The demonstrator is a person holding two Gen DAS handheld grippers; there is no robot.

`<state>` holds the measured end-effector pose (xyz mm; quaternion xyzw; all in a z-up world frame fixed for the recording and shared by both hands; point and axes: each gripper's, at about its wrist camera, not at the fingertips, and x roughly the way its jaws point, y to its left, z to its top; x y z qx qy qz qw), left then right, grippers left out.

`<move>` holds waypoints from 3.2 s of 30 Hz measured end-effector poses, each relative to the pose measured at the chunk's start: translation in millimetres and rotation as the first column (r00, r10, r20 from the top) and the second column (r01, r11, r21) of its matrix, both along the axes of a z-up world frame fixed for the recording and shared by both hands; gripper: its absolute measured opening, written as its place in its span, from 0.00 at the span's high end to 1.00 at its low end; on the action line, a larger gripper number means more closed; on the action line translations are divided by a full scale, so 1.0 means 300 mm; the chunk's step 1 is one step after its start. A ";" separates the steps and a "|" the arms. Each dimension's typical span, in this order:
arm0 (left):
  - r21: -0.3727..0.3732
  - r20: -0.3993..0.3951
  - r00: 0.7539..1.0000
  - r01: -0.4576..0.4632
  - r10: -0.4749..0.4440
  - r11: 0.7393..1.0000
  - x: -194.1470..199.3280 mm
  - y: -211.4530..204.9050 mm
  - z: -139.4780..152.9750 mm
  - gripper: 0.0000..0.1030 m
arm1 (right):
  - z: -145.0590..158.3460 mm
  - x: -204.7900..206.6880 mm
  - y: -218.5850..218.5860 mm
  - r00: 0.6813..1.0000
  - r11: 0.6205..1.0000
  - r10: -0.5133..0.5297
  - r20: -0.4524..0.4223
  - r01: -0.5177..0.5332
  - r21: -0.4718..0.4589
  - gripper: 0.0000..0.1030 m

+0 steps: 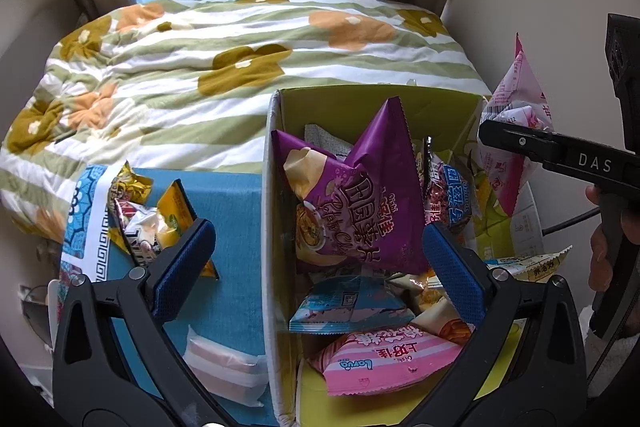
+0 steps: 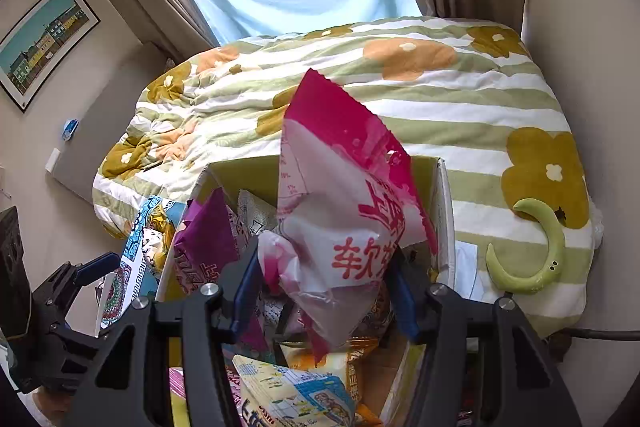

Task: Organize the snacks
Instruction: 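Carry both bags over the box and release them from both tools, then withdraw both tools from the box toward the remaining items, then grasp the dark green packet with left tool while right tool grasps white pack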

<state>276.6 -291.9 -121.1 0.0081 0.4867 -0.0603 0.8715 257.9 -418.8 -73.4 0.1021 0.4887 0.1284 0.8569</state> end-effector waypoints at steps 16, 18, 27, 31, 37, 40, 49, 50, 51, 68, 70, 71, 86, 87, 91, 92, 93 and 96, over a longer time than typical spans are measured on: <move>0.012 -0.018 1.000 -0.011 0.011 1.000 -0.081 0.062 -0.018 0.01 | -0.008 -0.082 0.004 0.999 0.999 -0.030 0.040 0.031 -0.009 0.01; 0.007 -0.011 1.000 -0.007 0.007 1.000 -0.097 0.072 -0.008 0.01 | 0.006 -0.095 0.003 0.998 0.999 -0.033 0.047 0.033 -0.003 0.01; -0.001 0.051 0.998 -0.028 0.028 1.000 -0.187 0.151 0.108 0.01 | 0.114 -0.184 0.063 0.993 1.000 -0.015 0.120 0.017 -0.017 0.01; -0.001 0.091 0.994 -0.060 0.060 0.998 -0.238 0.243 0.174 0.01 | 0.178 -0.227 0.114 0.986 1.000 0.003 0.168 0.000 -0.018 0.01; -0.010 0.131 0.986 -0.098 0.099 0.995 -0.294 0.422 0.225 0.01 | 0.253 -0.288 0.210 0.977 1.000 0.006 0.215 -0.006 0.000 0.01; -0.023 0.134 0.986 -0.099 0.101 0.995 -0.310 0.522 0.224 0.01 | 0.278 -0.329 0.281 0.969 1.000 -0.009 0.248 0.014 -0.017 0.01; -0.020 0.082 0.997 0.010 -0.008 1.000 -0.308 0.787 0.148 0.01 | 0.251 -0.450 0.565 0.957 0.989 -0.128 0.262 0.143 -0.038 0.01; -0.027 0.067 0.997 0.028 -0.026 0.999 -0.305 0.813 0.132 0.01 | 0.238 -0.461 0.597 0.955 0.986 -0.149 0.254 0.163 -0.031 0.01; -0.031 0.053 0.998 0.045 -0.043 0.999 -0.302 0.835 0.116 0.01 | 0.225 -0.471 0.627 0.954 0.983 -0.171 0.245 0.183 -0.026 0.01; -0.107 -0.137 0.968 0.194 -0.208 0.975 -0.232 0.910 -0.310 0.01 | -0.095 -0.664 0.936 0.851 0.852 -0.507 0.139 0.519 -0.068 0.01; -0.100 -0.147 0.967 0.196 -0.209 0.976 -0.225 0.893 -0.362 0.01 | -0.147 -0.669 0.948 0.845 0.844 -0.521 0.121 0.531 -0.077 0.01; -0.098 -0.154 0.965 0.198 -0.211 0.975 -0.220 0.885 -0.387 0.01 | -0.173 -0.667 0.950 0.844 0.842 -0.524 0.109 0.533 -0.079 0.01; 0.015 -0.166 0.958 0.238 -0.232 0.971 -0.228 0.776 -0.606 0.23 | -0.406 -0.651 0.936 0.810 0.808 -0.587 0.021 0.587 -0.053 0.01; 0.028 -0.160 0.958 0.244 -0.237 0.969 -0.231 0.775 -0.606 0.26 | -0.413 -0.648 0.935 0.812 0.810 -0.584 0.016 0.584 -0.054 0.01; 0.059 -0.153 0.957 0.258 -0.247 0.964 -0.244 0.783 -0.607 0.36 | -0.450 -0.628 0.939 0.818 0.816 -0.576 -0.005 0.574 -0.059 0.01; 0.058 -0.153 0.958 0.255 -0.244 0.965 -0.243 0.788 -0.606 0.39 | -0.461 -0.622 0.940 0.819 0.818 -0.573 -0.014 0.572 -0.059 0.01; 0.060 -0.154 0.958 0.252 -0.240 0.966 -0.240 0.801 -0.603 0.41 | -0.472 -0.618 0.942 0.821 0.821 -0.570 -0.020 0.568 -0.058 0.01; 0.060 -0.157 0.957 0.254 -0.243 0.965 -0.231 0.810 -0.601 0.41 | -0.495 -0.600 0.953 0.831 0.830 -0.556 -0.027 0.553 -0.067 0.01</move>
